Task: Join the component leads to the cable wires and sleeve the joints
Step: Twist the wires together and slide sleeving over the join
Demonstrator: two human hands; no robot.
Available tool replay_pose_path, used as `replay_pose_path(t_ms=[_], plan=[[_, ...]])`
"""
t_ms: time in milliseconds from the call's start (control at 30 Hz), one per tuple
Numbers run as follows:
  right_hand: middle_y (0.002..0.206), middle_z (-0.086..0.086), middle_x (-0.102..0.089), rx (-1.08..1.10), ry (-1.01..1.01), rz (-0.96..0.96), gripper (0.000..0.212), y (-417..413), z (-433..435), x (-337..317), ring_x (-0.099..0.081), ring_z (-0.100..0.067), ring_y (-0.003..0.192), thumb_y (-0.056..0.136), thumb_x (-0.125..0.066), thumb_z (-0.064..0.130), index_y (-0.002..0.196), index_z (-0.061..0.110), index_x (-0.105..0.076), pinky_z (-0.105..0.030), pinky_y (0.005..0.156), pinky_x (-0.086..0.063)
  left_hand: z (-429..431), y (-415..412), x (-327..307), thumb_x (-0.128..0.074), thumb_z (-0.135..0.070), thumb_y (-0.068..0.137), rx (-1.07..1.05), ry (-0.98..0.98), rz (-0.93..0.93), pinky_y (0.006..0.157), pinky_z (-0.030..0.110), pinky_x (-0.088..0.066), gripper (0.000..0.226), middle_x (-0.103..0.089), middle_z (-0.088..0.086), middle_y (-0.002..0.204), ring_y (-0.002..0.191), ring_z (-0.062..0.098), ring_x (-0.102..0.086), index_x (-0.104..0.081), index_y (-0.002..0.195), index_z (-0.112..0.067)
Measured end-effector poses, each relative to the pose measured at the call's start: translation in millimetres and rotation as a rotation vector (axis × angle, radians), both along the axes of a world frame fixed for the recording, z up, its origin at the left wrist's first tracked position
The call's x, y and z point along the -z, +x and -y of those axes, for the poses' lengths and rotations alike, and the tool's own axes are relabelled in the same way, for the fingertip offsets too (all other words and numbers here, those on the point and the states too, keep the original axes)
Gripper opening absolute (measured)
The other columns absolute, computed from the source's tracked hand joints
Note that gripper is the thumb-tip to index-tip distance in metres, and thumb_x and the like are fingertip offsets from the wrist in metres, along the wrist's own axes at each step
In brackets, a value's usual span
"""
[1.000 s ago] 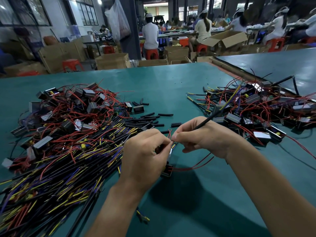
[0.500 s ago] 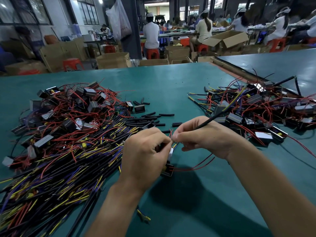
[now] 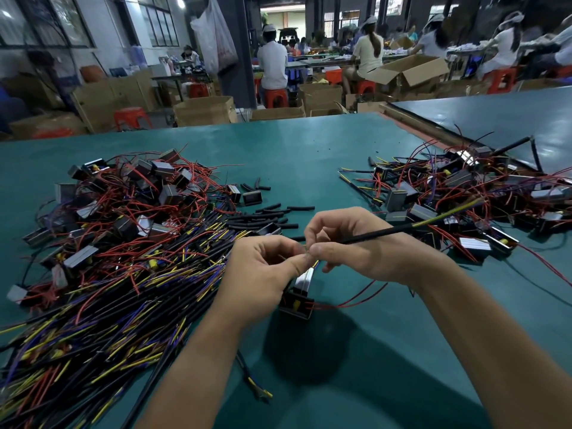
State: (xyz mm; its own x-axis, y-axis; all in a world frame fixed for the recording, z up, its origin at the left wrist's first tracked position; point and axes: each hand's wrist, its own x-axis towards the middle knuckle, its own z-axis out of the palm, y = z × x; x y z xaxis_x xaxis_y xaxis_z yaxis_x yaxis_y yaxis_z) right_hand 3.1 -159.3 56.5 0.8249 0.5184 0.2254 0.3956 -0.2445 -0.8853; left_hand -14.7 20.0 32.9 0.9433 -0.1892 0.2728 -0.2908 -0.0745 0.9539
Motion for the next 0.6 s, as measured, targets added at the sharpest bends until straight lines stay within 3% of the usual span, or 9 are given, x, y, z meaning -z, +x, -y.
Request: replay_pose_path(t_ms=[100, 200, 367, 500, 600], plan=[[0.072, -0.030, -0.054, 0.007, 0.013, 0.037, 0.005, 0.7, 2.7, -0.4, -0.052, -0.021, 0.067, 0.088, -0.062, 0.012, 0.087, 0.008, -0.064, -0.030, 0.067, -0.051, -2.5, -0.8, -2.8, -0.077, -0.034, 0.059, 0.039, -0.054, -0.086, 0.058, 0.028, -0.040, 0.033, -0.062, 0.011, 0.064, 0.062, 0.019, -0.048, -0.069, 0.067, -0.003], [0.069, -0.018, -0.057, -0.008, 0.010, 0.016, 0.008, 0.2, 4.0, 0.2, -0.055, -0.017, 0.067, 0.087, -0.064, 0.015, 0.089, 0.007, -0.065, -0.029, 0.068, -0.052, -3.6, -2.0, -5.7, -0.075, -0.027, 0.061, 0.077, -0.056, -0.133, 0.057, 0.017, -0.042, 0.019, -0.064, 0.002, 0.061, 0.058, 0.010, -0.052, -0.070, 0.065, -0.010], [0.071, -0.008, -0.060, -0.007, -0.011, 0.018, 0.004, -0.1, 5.8, -0.6, -0.057, -0.014, 0.067, 0.087, -0.064, 0.013, 0.085, 0.010, -0.066, -0.029, 0.069, -0.053, -5.2, -2.1, -6.5, -0.073, -0.024, 0.063, 0.112, -0.043, -0.157, 0.058, 0.016, -0.042, 0.018, -0.064, 0.001, 0.062, 0.059, 0.010, -0.051, -0.069, 0.067, -0.007], [0.071, -0.023, -0.055, -0.005, -0.042, 0.067, 0.006, -0.7, 3.6, -1.1, -0.051, -0.016, 0.066, 0.089, -0.061, 0.011, 0.084, 0.007, -0.063, -0.041, 0.066, -0.051, -4.6, -1.8, -5.1, -0.073, -0.025, 0.064, 0.129, -0.048, -0.174, 0.059, 0.016, -0.041, 0.017, -0.062, 0.001, 0.062, 0.060, 0.011, -0.050, -0.069, 0.065, -0.009], [0.071, -0.024, -0.053, 0.012, -0.058, 0.116, 0.010, -1.2, -2.8, 0.6, -0.046, -0.017, 0.065, 0.090, -0.061, 0.006, 0.082, 0.012, -0.062, -0.047, 0.064, -0.046, -7.1, -0.9, -4.8, -0.073, -0.027, 0.063, 0.145, -0.063, -0.226, 0.057, 0.015, -0.041, 0.015, -0.061, -0.001, 0.059, 0.056, 0.007, -0.049, -0.068, 0.060, -0.013]])
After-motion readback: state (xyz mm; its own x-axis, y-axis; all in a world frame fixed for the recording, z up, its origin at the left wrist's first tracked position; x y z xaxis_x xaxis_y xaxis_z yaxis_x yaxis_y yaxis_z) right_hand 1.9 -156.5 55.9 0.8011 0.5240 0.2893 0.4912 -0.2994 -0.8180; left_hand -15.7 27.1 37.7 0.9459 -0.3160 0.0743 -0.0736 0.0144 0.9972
